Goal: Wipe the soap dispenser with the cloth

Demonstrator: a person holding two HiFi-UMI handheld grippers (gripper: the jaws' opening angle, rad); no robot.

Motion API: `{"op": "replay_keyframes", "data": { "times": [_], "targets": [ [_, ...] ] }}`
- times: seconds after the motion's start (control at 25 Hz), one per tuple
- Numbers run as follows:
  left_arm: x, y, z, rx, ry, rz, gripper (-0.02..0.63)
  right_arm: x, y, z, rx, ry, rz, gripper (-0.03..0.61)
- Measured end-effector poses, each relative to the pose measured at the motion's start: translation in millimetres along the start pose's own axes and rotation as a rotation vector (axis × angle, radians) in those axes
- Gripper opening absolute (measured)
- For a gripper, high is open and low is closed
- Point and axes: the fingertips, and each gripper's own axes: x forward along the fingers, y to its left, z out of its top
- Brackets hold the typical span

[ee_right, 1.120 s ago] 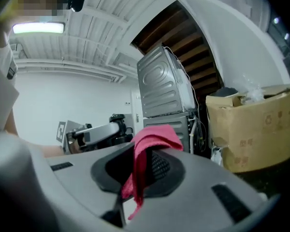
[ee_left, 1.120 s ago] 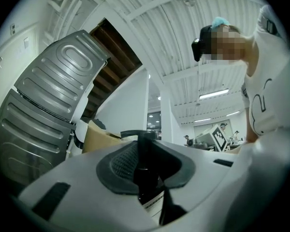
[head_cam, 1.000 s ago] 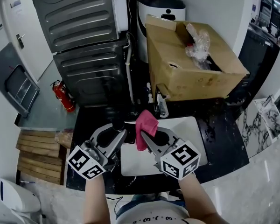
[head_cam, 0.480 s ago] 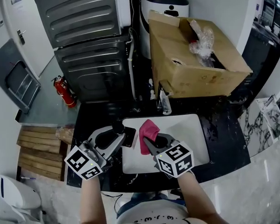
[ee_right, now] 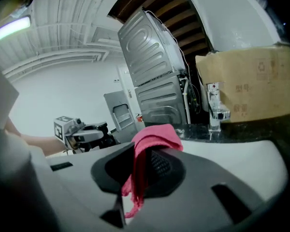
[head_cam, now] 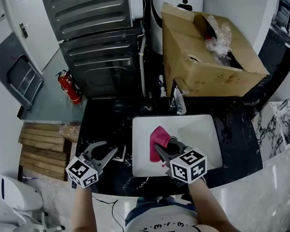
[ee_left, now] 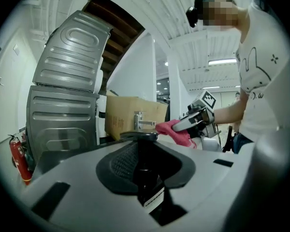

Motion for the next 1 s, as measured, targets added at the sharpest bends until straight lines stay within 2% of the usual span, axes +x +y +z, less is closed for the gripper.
{"op": "replay_keyframes", "data": {
  "times": [0.2, 0.36, 0.52, 0.68, 0.84, 1.0],
  "targets": [
    [-12.4, 18.2, -4.4, -0.012, -0.040, -0.039, 0.098, 8.5, 9.5, -9.4, 0.018, 0.028, 0.029, 0.048],
    [-18.4, 27.7, -4.0, 0.039, -0.012, -0.035, 0.193, 9.4, 10.1, -11.3, 0.016, 0.036, 0.029, 0.048],
    [-26.5, 30.4, -5.3, 0.051, 0.002, -0.015, 0.218, 7.8, 3.6, -16.6, 0.026, 0.047, 0.012, 0.048],
    [-46.7, 37.5, -8.6, 0.017, -0.014, 0.074, 0.225, 9.6, 4.5, -14.3, 0.036, 0.033, 0.027, 0.048],
    [-62.6, 35.2, -7.9, -0.060, -0.066, 0.198, 0.221, 9.6, 5.5, -15.5, 0.041, 0.034, 0.045, 0.048],
    [-58.0, 23.6, -4.1, -0.095, -0.094, 0.280, 0.219, 12.8, 10.7, -14.1, 0.049, 0.028, 0.074, 0.048]
  ]
}}
